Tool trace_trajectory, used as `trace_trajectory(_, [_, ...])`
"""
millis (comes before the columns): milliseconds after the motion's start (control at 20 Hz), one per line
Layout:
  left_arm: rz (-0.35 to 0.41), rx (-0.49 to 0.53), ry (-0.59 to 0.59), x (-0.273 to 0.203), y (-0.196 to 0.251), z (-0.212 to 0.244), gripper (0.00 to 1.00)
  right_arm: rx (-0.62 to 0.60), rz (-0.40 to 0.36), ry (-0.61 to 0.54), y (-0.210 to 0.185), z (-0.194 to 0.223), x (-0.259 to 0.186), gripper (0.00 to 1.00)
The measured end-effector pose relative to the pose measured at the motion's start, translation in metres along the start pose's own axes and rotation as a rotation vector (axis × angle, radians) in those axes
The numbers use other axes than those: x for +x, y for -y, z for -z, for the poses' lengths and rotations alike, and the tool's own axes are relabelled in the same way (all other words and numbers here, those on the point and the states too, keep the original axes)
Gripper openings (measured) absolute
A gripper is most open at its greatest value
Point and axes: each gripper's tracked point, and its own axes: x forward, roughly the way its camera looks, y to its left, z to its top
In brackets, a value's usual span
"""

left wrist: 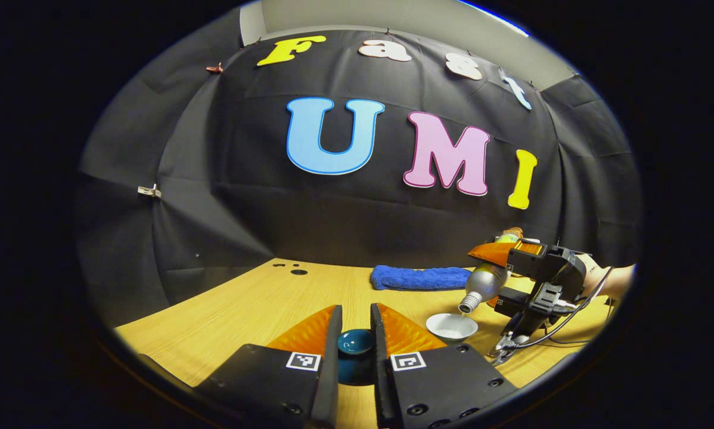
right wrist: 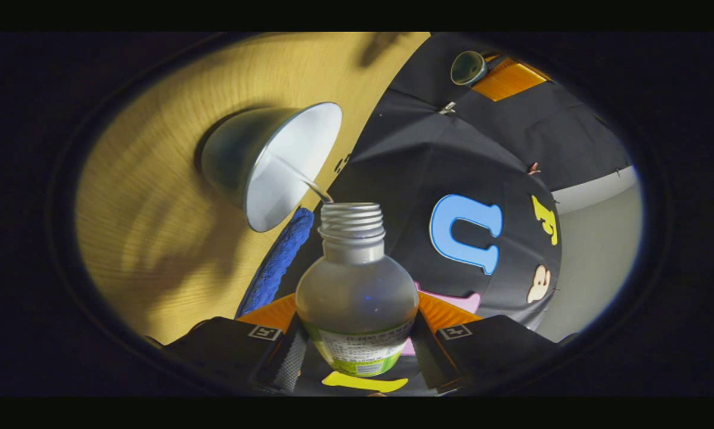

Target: Open the teacup lid with one hand, grasp the water bottle and pour water into the teacup with the other hand; after pouring, place the water bottle on the coaster and then close the teacup lid.

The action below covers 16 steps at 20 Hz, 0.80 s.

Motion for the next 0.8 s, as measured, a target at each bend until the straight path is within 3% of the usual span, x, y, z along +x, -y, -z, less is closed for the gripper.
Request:
trace_trajectory(650, [-0.009,0.003,-0.002,-0.0021,-0.0033,-0.0006,0.29,-0.012,0.001,-0.002,0.0001,0.0008,0.0017,0.80])
trace_trajectory(750, [-0.016,0.004,-0.003,-0.0033,-0.0039,-0.0010,0.29,-0.015,0.007,0.000,0.0021,-0.0014,0.0014,0.76])
trace_trajectory(800, [-0.018,0.004,-0.004,-0.0034,-0.0042,-0.0001,0.29,-0.016,0.011,0.002,0.0040,-0.0015,0.0016,0.80])
